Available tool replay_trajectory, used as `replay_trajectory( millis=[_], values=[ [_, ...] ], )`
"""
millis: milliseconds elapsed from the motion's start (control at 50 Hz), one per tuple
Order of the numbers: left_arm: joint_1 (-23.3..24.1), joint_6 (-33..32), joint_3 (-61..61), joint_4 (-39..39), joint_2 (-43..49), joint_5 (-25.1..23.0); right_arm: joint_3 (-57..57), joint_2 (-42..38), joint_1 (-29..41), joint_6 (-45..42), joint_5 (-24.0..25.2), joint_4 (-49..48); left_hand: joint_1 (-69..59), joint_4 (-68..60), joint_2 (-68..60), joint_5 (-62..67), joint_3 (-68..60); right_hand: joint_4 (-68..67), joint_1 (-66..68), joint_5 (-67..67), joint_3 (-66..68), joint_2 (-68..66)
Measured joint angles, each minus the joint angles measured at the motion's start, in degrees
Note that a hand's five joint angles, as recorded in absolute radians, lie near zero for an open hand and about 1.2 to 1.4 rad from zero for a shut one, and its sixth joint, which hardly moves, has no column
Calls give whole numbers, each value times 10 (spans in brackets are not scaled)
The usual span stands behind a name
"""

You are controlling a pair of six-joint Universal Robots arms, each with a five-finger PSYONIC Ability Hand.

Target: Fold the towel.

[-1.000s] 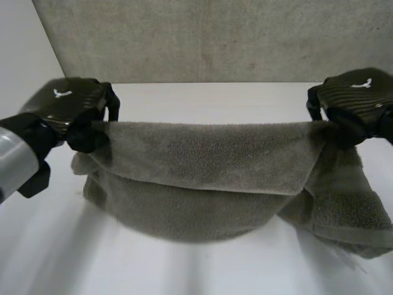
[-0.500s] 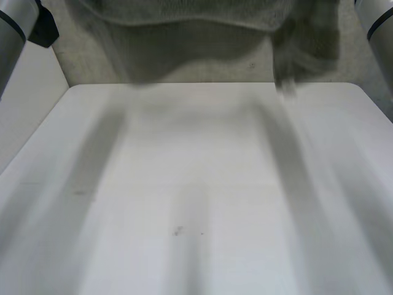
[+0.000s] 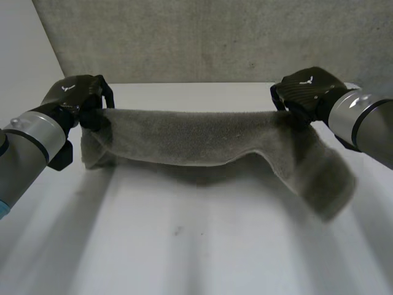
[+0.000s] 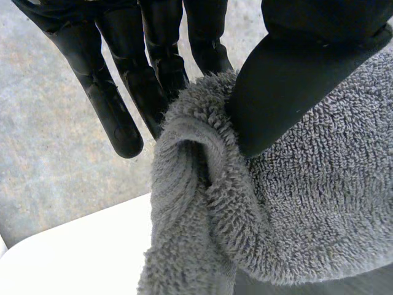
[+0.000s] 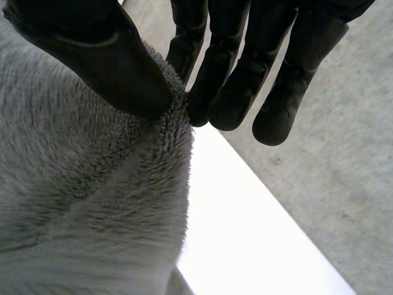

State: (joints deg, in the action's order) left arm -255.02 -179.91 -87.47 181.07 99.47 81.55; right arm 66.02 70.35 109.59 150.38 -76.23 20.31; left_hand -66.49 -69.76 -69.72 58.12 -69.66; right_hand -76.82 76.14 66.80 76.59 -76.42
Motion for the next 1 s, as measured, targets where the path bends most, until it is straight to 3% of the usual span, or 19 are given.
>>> replay_trajectory(
  millis=[280,360,380,400,440,680,1000],
  values=[
    [1,-3,-13,36,137,2,51,-130,2,1,-5,-83,9,18,18,-12,18,9,-8,-9,-9,8],
    [1,-3,-14,57,170,2,62,-150,1,6,-11,-116,361,387,404,-380,383,369,-381,-387,-382,389],
    [1,-2,-14,59,173,3,63,-151,1,7,-12,-119,426,463,464,-443,460,413,-414,-434,-415,422],
    [1,-2,-13,63,176,3,64,-152,1,11,-16,-124,481,514,514,-495,513,528,-535,-554,-531,538],
    [0,-2,-13,66,177,4,65,-149,1,17,-21,-129,516,549,552,-527,552,607,-600,-628,-609,608],
    [-4,-2,-42,75,101,5,124,-50,-6,71,-36,-135,564,601,600,-564,600,619,-626,-633,-628,623],
    [-4,-4,-144,126,34,4,369,61,-49,54,-37,-201,564,601,601,-565,600,614,-605,-616,-616,614]
  ],
)
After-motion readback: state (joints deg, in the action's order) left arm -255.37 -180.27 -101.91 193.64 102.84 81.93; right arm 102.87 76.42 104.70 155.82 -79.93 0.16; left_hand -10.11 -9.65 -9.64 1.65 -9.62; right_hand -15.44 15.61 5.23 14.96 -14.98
